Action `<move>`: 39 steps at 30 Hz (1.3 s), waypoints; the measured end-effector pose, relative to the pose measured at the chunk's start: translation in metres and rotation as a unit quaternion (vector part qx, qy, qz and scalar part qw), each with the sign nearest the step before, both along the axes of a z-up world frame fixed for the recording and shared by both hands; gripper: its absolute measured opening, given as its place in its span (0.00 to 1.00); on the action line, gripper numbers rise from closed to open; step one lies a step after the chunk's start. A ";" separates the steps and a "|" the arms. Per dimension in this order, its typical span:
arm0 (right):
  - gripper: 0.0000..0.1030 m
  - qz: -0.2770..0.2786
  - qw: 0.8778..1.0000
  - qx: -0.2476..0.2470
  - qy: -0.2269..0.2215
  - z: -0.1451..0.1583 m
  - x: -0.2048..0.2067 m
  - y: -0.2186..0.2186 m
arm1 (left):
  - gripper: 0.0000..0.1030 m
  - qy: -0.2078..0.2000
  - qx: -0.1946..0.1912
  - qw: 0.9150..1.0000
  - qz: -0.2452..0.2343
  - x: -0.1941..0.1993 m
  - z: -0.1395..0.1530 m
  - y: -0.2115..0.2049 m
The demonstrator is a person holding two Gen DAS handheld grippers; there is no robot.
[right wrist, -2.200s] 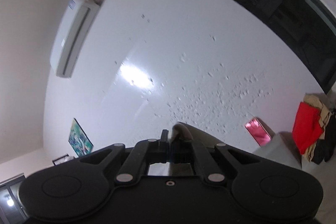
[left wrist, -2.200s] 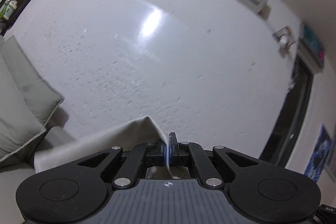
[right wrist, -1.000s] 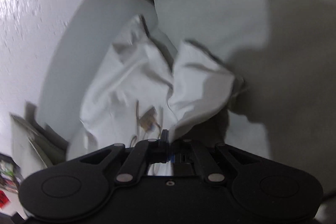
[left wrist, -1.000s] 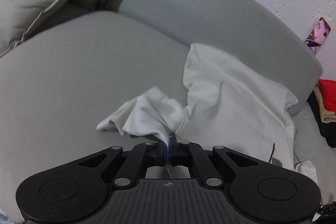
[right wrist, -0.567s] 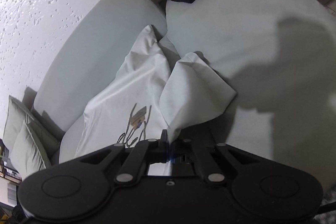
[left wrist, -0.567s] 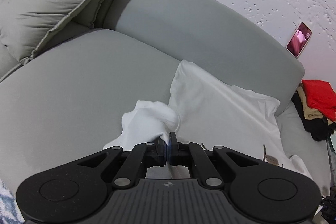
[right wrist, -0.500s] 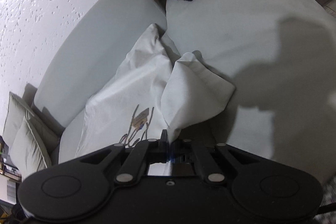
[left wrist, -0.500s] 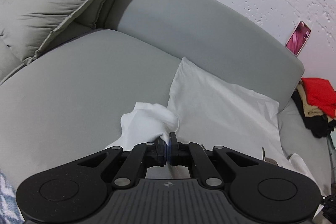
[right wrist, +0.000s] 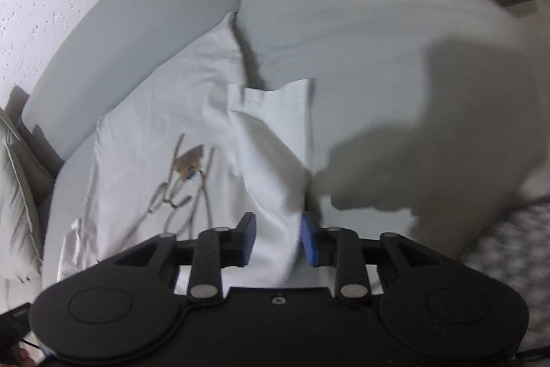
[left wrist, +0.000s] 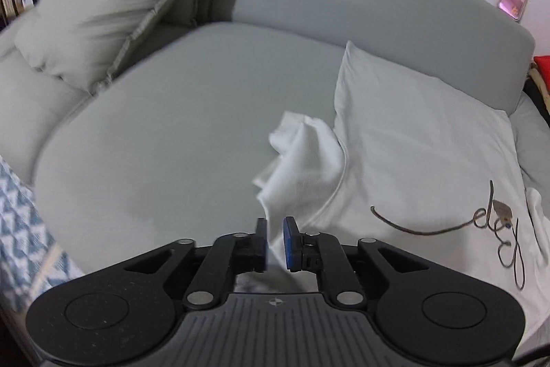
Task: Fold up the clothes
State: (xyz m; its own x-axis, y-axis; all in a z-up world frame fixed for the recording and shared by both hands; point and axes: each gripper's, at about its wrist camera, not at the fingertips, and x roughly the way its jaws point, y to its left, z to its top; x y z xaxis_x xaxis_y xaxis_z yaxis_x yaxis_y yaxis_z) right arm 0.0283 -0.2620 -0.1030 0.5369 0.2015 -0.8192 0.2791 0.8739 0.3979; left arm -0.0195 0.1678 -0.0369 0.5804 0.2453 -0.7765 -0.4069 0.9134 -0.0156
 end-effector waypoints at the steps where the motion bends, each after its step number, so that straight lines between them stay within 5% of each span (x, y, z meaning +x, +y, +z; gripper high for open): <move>1: 0.29 0.009 1.000 -0.001 -0.006 0.004 -0.003 0.001 | 0.24 -0.001 0.006 1.000 -0.019 -0.001 0.002 -0.006; 8: 0.29 0.097 0.995 0.019 -0.034 0.007 0.008 0.040 | 0.36 0.005 0.007 0.990 -0.142 0.033 -0.020 -0.070; 13: 0.26 0.179 0.982 -0.035 -0.046 -0.020 0.035 0.092 | 0.39 0.032 0.033 0.977 -0.206 0.050 -0.057 -0.115; 18: 0.22 0.225 0.972 -0.064 -0.017 -0.035 0.012 0.102 | 0.41 0.077 0.048 0.969 -0.229 0.018 -0.072 -0.117; 21: 0.21 0.230 0.973 -0.037 0.009 -0.029 -0.006 0.083 | 0.42 0.090 0.014 0.968 -0.232 0.000 -0.061 -0.107; 24: 0.21 0.212 0.977 0.007 0.010 -0.018 -0.019 0.060 | 0.44 0.075 -0.023 0.972 -0.220 -0.002 -0.051 -0.099; 26: 0.31 0.200 0.979 0.026 -0.012 -0.013 -0.021 0.048 | 0.47 0.054 -0.023 0.976 -0.212 0.004 -0.043 -0.100; 34: 0.47 0.080 0.994 0.037 -0.056 -0.008 0.016 -0.011 | 0.60 0.034 -0.015 0.974 -0.221 0.048 -0.038 -0.125; 39: 0.37 -0.003 0.997 0.032 -0.071 -0.015 0.037 -0.057 | 0.60 0.073 -0.040 0.971 -0.226 0.055 -0.066 -0.132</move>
State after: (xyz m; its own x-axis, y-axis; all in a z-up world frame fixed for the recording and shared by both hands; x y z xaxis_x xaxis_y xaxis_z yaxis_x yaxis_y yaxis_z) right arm 0.0656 -0.3191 -0.1180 0.6483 0.2471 -0.7202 0.2213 0.8439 0.4887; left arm 0.0353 0.0360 -0.1030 0.4969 -0.0724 -0.8648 0.0309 0.9974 -0.0657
